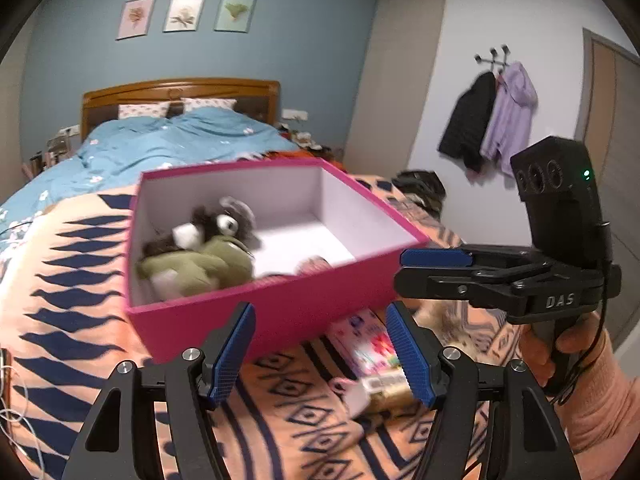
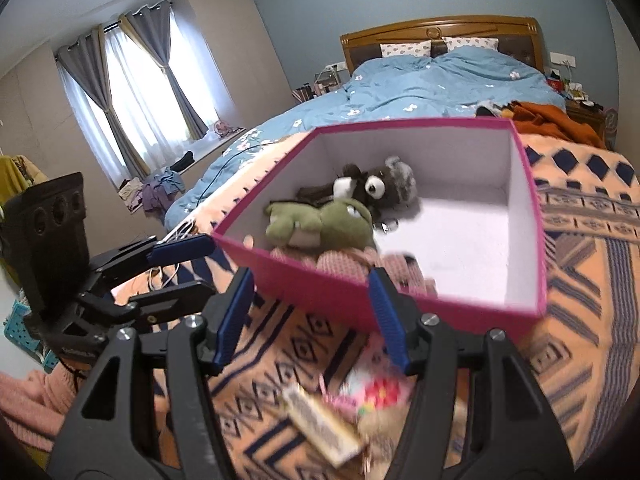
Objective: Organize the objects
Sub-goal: 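Move the open right gripper back to the remaining items, then grasp the cream bunny plush with plaid bow in the right gripper and lift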
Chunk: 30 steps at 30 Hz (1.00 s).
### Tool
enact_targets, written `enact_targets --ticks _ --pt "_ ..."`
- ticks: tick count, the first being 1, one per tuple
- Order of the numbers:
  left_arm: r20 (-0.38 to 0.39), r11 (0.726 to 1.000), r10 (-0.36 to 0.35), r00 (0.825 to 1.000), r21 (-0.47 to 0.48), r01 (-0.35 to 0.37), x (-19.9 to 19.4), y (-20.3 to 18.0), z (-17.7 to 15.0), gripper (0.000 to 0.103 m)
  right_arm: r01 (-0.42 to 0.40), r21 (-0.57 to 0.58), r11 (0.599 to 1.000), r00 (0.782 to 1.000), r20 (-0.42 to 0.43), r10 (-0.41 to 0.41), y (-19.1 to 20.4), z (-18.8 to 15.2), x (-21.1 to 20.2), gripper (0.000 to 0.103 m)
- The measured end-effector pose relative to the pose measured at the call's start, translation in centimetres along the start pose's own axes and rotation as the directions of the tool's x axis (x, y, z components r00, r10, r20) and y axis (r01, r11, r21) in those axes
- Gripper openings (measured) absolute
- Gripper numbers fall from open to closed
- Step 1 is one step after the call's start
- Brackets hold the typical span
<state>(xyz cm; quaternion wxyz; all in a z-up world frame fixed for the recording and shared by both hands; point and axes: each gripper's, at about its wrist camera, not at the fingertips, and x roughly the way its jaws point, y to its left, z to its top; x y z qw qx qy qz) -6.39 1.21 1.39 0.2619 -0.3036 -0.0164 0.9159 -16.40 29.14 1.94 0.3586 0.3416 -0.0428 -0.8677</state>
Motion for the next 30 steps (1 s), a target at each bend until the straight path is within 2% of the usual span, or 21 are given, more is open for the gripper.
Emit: enact_targets --ticks 6,15,24,30 --pt "-0.079 0.999 -0.023 0.997 0.025 0.025 2.3 -1.9 -1.9 0.069 0.077 0.039 0.996 0.997 -0.009 -0.077 -1.5 -3.9 -2.6 0.062" --pt "-0.153 0.999 -0.044 0.987 -0.007 0.043 4.5 -2.5 -3.7 0.069 0.194 0.112 0.975 0.981 -0.012 -0.194 -3.3 -8.0 -5.3 0.062" --pt "-0.199 0.999 -0.029 0.980 -0.024 0.024 5.9 -2.7 -4.4 0.069 0.211 0.122 0.970 0.977 -0.056 -0.206 -3.7 -9.7 -3.8 0.062" --pt "-0.197 0.999 -0.034 0.980 -0.047 0.025 6.0 -2.4 -4.4 0.069 0.215 0.135 0.967 0.976 -0.062 -0.209 -4.0 -10.3 -3.6 0.062"
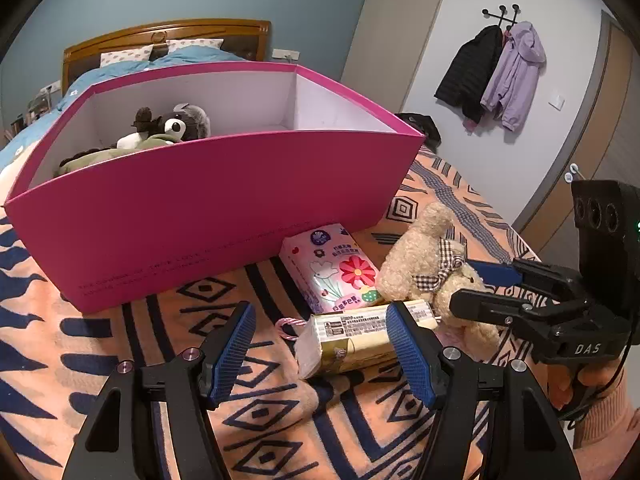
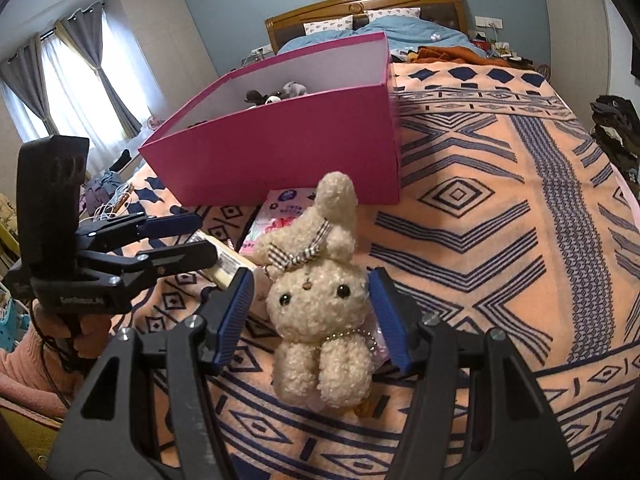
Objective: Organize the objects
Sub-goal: 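Grasp the cream bunny plush with plaid bow in the right gripper and lift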
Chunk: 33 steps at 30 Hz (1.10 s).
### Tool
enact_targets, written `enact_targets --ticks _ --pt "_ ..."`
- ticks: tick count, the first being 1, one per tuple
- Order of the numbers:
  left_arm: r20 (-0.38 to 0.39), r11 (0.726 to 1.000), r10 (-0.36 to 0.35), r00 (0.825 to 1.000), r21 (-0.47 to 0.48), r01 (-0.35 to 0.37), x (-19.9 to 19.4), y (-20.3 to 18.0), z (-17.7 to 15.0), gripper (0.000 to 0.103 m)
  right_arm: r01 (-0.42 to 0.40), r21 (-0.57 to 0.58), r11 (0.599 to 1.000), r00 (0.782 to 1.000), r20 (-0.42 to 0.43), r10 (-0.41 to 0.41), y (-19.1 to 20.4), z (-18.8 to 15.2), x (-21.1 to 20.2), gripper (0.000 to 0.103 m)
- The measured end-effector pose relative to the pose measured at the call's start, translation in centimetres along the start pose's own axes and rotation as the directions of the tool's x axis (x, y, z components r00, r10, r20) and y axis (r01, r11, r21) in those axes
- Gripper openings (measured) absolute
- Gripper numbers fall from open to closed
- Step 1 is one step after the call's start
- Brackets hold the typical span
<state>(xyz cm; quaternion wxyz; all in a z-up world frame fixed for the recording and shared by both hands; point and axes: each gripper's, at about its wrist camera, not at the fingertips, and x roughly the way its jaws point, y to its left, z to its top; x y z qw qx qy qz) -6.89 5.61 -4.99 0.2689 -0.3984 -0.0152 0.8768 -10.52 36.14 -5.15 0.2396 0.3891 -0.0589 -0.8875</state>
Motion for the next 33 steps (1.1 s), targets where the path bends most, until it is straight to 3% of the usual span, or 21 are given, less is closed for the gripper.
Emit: enact_targets --ticks 5,8,12,17,27,33 --pt "0.002 1.000 0.006 1.000 -0.010 -0.006 0.0 0.2 0.0 0.069 0.027 -0.005 1.000 1.000 -0.013 -0.027 0.0 -0.5 0.5 0.061" --pt "0.003 1.000 0.017 1.000 -0.019 -0.017 0.0 0.4 0.1 0.069 0.031 -0.011 0.999 0.999 -0.012 -0.031 0.1 -0.5 0.6 0.054" --pt "0.003 0.999 0.034 0.999 -0.034 -0.034 0.0 0.9 0.4 0.069 0.046 -0.022 0.999 0.999 0.007 -0.046 0.2 -0.5 0.3 0.052" --pt "0.001 0.998 0.049 0.999 -0.043 -0.048 -0.4 1.2 0.5 0.069 0.015 -0.006 1.000 0.999 0.029 -0.015 0.2 -0.1 -0.5 0.052" --pt "0.037 0.997 -0.055 0.998 0.059 0.052 -2.2 -1.5 1.2 0.069 -0.066 -0.009 0.998 0.997 0.037 0.066 0.8 1.0 -0.9 0.052" --pt "0.031 0.993 -0.104 0.994 0.061 0.102 -2.0 -1.7 1.6 0.068 -0.106 -0.032 0.994 0.993 0.042 0.107 1.5 1.2 -1.1 0.052"
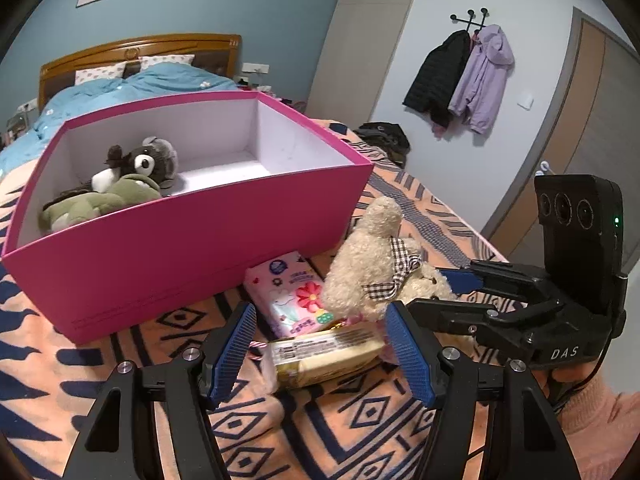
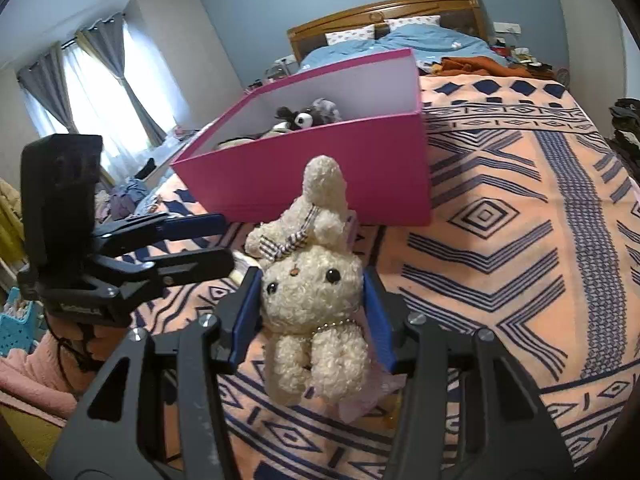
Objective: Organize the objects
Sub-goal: 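Grasp the cream bunny plush with plaid bow in the right gripper and lift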
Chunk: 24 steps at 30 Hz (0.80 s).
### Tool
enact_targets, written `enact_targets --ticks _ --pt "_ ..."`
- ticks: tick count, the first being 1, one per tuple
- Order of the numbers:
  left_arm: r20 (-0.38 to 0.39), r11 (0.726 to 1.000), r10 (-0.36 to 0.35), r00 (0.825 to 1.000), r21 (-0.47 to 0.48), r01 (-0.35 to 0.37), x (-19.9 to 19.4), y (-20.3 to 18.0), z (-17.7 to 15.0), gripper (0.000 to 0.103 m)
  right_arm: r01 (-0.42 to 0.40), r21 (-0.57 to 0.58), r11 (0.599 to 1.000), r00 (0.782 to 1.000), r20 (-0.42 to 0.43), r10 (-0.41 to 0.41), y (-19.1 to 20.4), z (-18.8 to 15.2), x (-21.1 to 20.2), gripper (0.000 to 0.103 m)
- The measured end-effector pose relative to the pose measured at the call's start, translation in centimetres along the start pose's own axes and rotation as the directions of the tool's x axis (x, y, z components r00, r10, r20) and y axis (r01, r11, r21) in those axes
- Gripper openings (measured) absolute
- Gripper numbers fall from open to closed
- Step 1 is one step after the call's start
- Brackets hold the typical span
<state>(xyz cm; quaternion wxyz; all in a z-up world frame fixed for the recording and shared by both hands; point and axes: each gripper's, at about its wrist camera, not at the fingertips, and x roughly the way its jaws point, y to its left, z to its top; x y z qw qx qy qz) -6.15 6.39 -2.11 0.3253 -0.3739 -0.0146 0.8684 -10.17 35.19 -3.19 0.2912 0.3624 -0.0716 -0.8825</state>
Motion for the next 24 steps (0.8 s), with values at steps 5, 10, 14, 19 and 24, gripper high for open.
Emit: enact_targets --ticks 5,10,14,19,24 --pt "-0.022 0.999 -0.040 0.999 0.003 0.040 0.1 -0.4 0.2 0.056 -0.017 -0.012 1.000 1.000 0.011 0.017 0.5 0.2 -0.5 0.052" --pt "-0.020 0.998 -0.063 0.998 0.021 0.063 0.0 -1.0 0.6 0.044 -0.046 -0.015 0.999 0.999 0.025 0.047 0.7 0.6 -0.9 0.052" --pt "0.001 0.998 -0.048 0.999 0.047 0.048 -0.3 -1.4 1.0 0.038 -0.047 -0.031 0.998 0.998 0.030 0.048 1.1 0.9 -1.1 0.052" --pt "0.039 0.997 -0.028 0.999 0.069 0.026 -0.9 -1.6 2.2 0.038 -0.053 -0.040 0.998 0.998 0.044 0.055 1.2 1.9 -1.3 0.052" --pt "0.084 0.997 -0.007 0.996 0.082 0.001 -1.5 -1.6 3.9 0.037 -0.057 -0.051 0.997 0.995 0.073 0.061 1.2 3.6 -1.5 0.052"
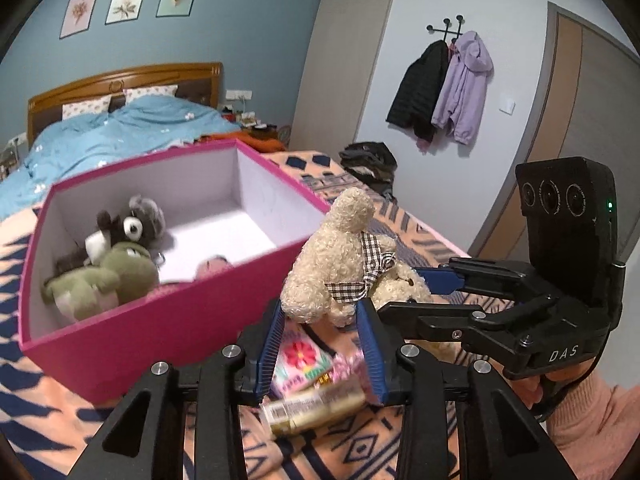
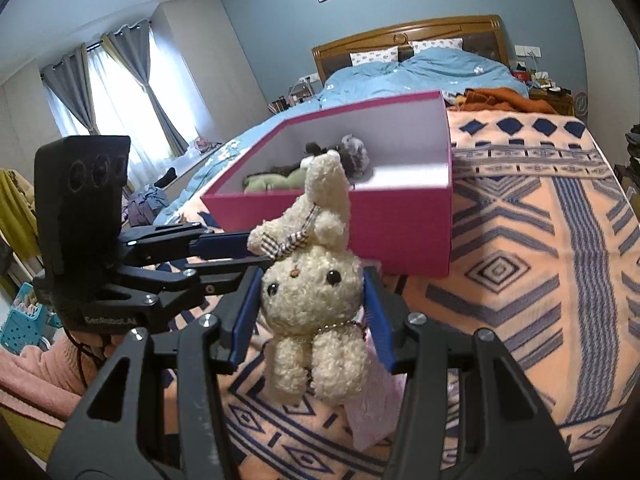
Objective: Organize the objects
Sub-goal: 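Grasp the cream bunny plush with plaid bow in the right gripper and lift, then carry the cream bunny into the pink box and open the right gripper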
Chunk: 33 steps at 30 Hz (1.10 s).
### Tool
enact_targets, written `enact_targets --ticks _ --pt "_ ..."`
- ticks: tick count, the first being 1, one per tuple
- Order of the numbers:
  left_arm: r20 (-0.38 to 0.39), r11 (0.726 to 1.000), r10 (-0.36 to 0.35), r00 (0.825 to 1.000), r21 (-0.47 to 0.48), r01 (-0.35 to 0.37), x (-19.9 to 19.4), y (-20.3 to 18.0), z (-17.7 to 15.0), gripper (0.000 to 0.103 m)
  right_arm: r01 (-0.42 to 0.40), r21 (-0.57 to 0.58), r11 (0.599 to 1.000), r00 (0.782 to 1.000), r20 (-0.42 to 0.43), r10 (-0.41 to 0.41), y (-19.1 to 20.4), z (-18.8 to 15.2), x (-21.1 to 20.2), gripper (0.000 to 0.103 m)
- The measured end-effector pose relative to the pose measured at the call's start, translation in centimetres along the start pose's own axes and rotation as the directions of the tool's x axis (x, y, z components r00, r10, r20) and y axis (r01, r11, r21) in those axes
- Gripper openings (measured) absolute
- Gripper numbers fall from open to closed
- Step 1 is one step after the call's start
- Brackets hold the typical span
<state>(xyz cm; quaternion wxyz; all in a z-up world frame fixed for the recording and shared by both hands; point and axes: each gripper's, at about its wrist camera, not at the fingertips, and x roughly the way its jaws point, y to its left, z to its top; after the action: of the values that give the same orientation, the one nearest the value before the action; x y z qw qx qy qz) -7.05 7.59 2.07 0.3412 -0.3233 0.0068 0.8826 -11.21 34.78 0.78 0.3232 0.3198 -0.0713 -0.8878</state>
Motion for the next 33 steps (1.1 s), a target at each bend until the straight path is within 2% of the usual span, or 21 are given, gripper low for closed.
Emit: enact_targets --ticks 8,17,25,33 --pt "0.049 0.999 0.034 0.998 0.010 -0.034 -0.5 1.2 3.4 0.037 -0.002 -0.033 0.999 0.999 0.039 0.003 0.1 3.3 0.2 0.052" --pt "0.067 0.997 0.073 0.995 -0.004 -0.072 0.1 3.0 6.2 0.036 -0.012 -0.046 0.999 0.998 0.057 0.015 -0.5 6.9 1.6 0.052" --pt "0.044 0.993 0.115 0.992 -0.037 -0.113 1.9 5.1 8.0 0.036 -0.004 -0.041 0.999 0.999 0.044 0.006 -1.5 9.2 3.8 0.052" --pt "-0.013 0.987 0.133 0.991 -0.092 -0.134 4.3 7.3 8.3 0.036 0.003 -0.014 1.000 1.000 -0.002 -0.003 -3.1 10.2 6.6 0.053"
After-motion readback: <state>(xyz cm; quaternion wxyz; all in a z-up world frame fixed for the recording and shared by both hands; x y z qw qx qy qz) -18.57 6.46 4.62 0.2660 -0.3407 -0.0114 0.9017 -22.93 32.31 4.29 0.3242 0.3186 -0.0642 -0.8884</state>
